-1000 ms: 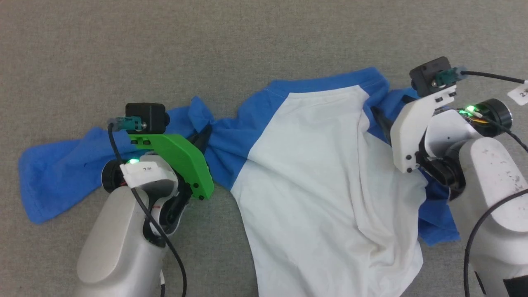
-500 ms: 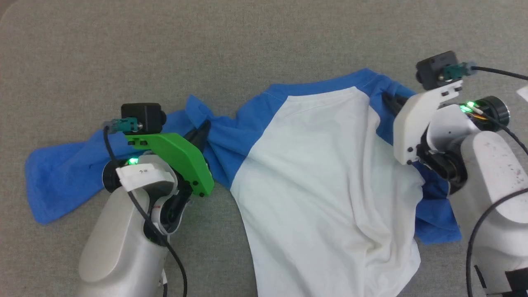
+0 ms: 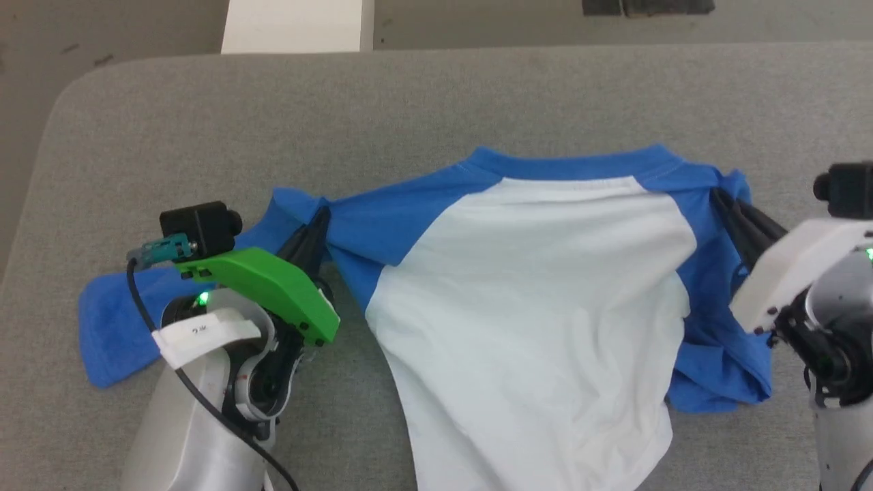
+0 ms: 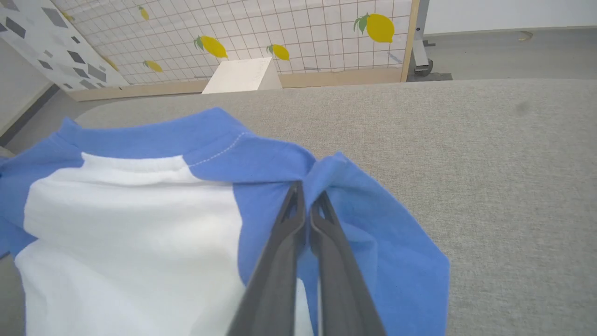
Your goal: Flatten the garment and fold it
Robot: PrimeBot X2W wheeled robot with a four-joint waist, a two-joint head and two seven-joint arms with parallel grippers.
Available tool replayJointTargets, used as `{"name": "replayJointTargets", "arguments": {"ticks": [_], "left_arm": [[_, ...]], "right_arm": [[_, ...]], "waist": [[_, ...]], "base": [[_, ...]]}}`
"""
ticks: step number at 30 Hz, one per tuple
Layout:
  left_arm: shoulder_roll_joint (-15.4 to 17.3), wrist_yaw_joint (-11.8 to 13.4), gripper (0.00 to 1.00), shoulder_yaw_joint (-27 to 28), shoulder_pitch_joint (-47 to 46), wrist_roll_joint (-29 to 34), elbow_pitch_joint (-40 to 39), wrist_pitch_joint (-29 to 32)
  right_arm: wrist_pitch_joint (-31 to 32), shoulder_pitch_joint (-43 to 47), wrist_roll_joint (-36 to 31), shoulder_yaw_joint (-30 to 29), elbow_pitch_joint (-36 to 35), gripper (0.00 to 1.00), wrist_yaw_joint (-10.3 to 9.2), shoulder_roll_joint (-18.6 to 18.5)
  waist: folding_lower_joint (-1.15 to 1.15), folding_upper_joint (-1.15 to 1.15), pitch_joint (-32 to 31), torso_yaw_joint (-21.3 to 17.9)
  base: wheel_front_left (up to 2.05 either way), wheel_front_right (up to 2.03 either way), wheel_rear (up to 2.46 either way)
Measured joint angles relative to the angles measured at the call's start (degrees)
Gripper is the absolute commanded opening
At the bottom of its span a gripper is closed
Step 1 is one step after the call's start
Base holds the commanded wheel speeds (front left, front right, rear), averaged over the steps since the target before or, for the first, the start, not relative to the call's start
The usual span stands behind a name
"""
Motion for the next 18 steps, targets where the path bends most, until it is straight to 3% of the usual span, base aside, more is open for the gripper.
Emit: {"name": "replayJointTargets", "arguments": {"ticks": [5, 9, 15, 18], "left_arm": [[-0.6, 0.0, 0.0, 1.0, 1.0, -1.7, -2.4, -0.7], [-1.1, -1.9, 0.0, 2.0, -3.1, -5.3, -2.6, 0.3], [1.7, -3.4, 0.0, 3.3, -21.1, -6.3, 3.9, 5.0], [3.9, -3.1, 0.0, 3.2, -31.9, -3.5, 9.1, 5.9]], "right_arm": [[3.4, 2.3, 3.6, -2.1, -5.2, 0.0, -0.01, 1.5], [8.5, -1.5, 6.6, -2.1, -6.7, 0.0, -0.01, 1.0], [15.4, -18.9, 7.3, -1.4, -1.7, 0.0, -0.01, -0.3], [16.3, -30.0, 4.8, -1.6, 3.9, 0.0, 0.0, 0.3]], "waist": [[0.0, 0.0, -1.8, -0.7], [0.0, 0.0, -1.8, -1.4], [0.0, 0.0, 0.6, -1.9], [0.0, 0.0, 2.7, -2.3]], "base": [[0.0, 0.0, 0.0], [0.0, 0.0, 0.0], [0.0, 0.0, 0.0], [0.0, 0.0, 0.0]]}}
